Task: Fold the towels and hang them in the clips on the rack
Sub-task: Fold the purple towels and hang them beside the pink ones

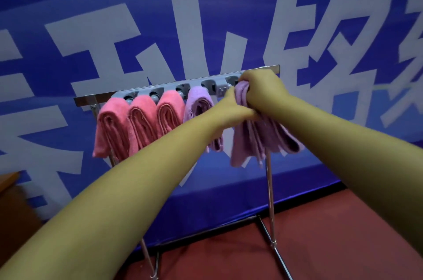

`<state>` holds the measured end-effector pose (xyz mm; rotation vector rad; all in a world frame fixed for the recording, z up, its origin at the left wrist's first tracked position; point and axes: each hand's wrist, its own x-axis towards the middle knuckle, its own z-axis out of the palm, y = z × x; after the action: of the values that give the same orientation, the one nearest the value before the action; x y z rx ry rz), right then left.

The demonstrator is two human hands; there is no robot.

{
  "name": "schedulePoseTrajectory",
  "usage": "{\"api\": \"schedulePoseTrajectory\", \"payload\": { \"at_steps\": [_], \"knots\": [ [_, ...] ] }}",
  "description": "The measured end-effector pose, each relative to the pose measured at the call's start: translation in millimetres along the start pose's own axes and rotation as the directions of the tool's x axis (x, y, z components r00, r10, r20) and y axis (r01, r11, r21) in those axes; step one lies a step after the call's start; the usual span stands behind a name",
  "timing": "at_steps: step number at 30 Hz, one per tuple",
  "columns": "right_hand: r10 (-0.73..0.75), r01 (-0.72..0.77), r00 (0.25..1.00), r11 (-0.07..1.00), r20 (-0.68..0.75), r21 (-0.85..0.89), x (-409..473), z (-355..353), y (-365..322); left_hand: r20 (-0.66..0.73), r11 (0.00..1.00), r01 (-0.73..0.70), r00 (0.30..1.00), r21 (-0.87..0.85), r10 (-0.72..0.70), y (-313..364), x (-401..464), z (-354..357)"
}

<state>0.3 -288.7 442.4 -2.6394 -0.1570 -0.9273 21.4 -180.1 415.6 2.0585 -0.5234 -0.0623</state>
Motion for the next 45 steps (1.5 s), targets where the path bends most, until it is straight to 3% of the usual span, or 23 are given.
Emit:
{"api": "schedulePoseTrajectory", "payload": {
  "at_steps": [5,7,11,18,24,31,35,40,45],
  "knots": [
    [-0.052,0.074,0.992,0.977,0.113,-0.2,28.1,-1.8,-3.1,-0.164,0.921,-0.042,0.98,0.388,0.114,2.6,46.0,7.6],
    [-0.063,0.111,0.981,0.958,0.182,-0.265,33.2,-2.6,-6.3,-0.199,0.917,-0.07,0.967,0.392,0.159,1.5,48.5,2.5],
    [-0.085,0.179,0.963,0.913,0.256,-0.367,35.0,-3.8,-8.0,-0.186,0.967,-0.076,0.975,0.245,0.123,1.5,40.6,-12.1],
    [-0.024,0.173,0.937,0.9,0.349,-0.401,46.7,-5.5,-17.5,-0.298,0.908,-0.025,0.94,0.418,0.164,5.8,53.0,-2.1],
    [-0.055,0.114,0.98,0.943,0.191,-0.314,50.6,16.1,5.7,-0.465,0.956,-0.002,0.873,0.292,0.144,4.8,45.7,-1.5],
    [0.008,0.001,0.998,0.989,0.061,-0.148,56.2,42.0,21.1,-0.482,0.878,0.074,0.856,0.473,0.188,6.2,54.8,-27.2],
    [0.023,-0.026,0.999,0.996,-0.038,-0.087,66.4,50.8,22.6,-0.519,0.879,0.135,0.843,0.456,0.139,1.6,64.6,-36.8],
    [0.115,-0.121,0.991,0.987,0.063,0.105,69.0,67.8,25.8,-0.451,0.73,0.179,0.871,0.659,0.194,-4.2,68.9,-38.6],
    [0.117,-0.106,0.992,0.977,-0.053,0.185,65.3,89.8,36.9,-0.353,0.63,0.144,0.909,0.763,0.221,-1.3,74.7,-32.7]
  ]
}}
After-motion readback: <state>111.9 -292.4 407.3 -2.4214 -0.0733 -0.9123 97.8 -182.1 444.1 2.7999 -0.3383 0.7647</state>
